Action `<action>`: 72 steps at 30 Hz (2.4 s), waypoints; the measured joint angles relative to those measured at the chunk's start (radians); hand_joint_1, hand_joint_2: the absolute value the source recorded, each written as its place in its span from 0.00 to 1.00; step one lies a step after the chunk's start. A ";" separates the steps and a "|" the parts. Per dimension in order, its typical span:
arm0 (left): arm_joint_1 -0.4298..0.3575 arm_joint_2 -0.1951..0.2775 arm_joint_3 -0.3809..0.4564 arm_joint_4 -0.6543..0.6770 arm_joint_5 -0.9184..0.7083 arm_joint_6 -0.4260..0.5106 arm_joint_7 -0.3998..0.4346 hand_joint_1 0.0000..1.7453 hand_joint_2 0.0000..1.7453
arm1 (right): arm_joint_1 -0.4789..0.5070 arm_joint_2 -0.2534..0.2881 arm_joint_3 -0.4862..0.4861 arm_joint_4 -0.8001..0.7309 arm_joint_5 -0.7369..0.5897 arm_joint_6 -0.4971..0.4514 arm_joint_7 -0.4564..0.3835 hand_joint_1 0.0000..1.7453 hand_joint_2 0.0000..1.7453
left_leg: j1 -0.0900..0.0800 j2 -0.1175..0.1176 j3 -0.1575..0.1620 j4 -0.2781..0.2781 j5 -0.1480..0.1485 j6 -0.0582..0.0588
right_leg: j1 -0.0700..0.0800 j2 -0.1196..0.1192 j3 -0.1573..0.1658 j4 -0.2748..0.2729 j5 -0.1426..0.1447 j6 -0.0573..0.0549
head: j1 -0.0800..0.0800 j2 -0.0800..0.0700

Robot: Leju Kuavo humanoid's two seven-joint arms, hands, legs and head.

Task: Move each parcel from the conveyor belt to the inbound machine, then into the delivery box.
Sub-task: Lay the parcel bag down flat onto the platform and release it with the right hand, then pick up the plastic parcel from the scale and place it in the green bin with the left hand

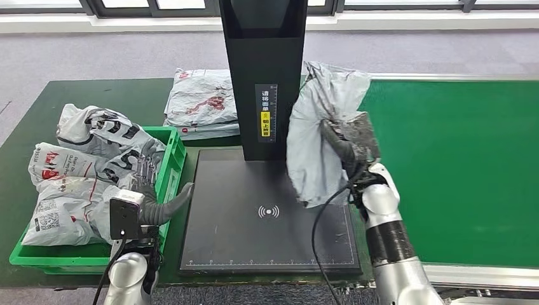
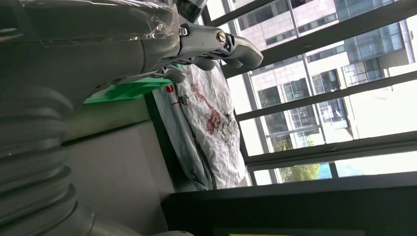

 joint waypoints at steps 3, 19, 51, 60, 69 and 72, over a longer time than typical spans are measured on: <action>-0.001 -0.001 -0.004 0.000 0.001 0.000 0.001 0.00 1.00 | -0.022 0.019 0.055 0.064 0.002 -0.016 -0.003 1.00 1.00 | 0.000 -0.001 0.000 0.000 0.000 0.000 | 0.000 0.000 0.000 0.000 0.000 0.000 | 0.000 0.000; -0.004 0.004 -0.041 0.006 0.042 0.019 0.013 0.00 1.00 | -0.071 0.136 0.290 0.400 0.027 -0.037 0.029 1.00 1.00 | 0.001 -0.001 -0.001 0.000 0.000 0.000 | 0.001 -0.001 -0.001 0.000 0.000 0.000 | 0.000 0.000; 0.011 0.045 -0.019 -0.030 0.050 0.069 -0.005 0.00 1.00 | 0.060 0.150 0.555 0.281 -0.066 0.119 -0.026 0.00 0.00 | 0.001 -0.001 -0.001 0.000 0.000 0.000 | 0.001 -0.001 -0.001 -0.001 0.000 0.000 | 0.000 0.000; 0.062 0.049 0.020 -0.075 0.044 0.091 -0.006 0.00 1.00 | 0.130 0.056 0.549 -0.008 -0.018 -0.033 -0.024 0.00 0.00 | 0.001 -0.001 -0.001 0.000 -0.001 0.000 | 0.001 -0.001 -0.001 -0.001 0.000 0.000 | 0.000 0.000; 0.100 0.047 0.057 -0.116 0.023 0.098 -0.008 0.00 1.00 | 0.264 -0.012 0.454 -0.392 0.097 -0.133 -0.007 0.00 0.00 | 0.001 -0.001 -0.002 0.000 -0.002 0.000 | 0.001 -0.001 -0.002 -0.001 -0.001 0.000 | 0.000 0.000; 0.101 0.046 0.059 -0.120 0.021 0.098 -0.008 0.00 1.00 | 0.280 -0.018 0.443 -0.432 0.111 -0.143 -0.013 0.00 0.00 | 0.001 -0.001 -0.002 0.000 -0.001 0.000 | 0.001 -0.001 -0.002 -0.001 -0.001 0.000 | 0.000 0.000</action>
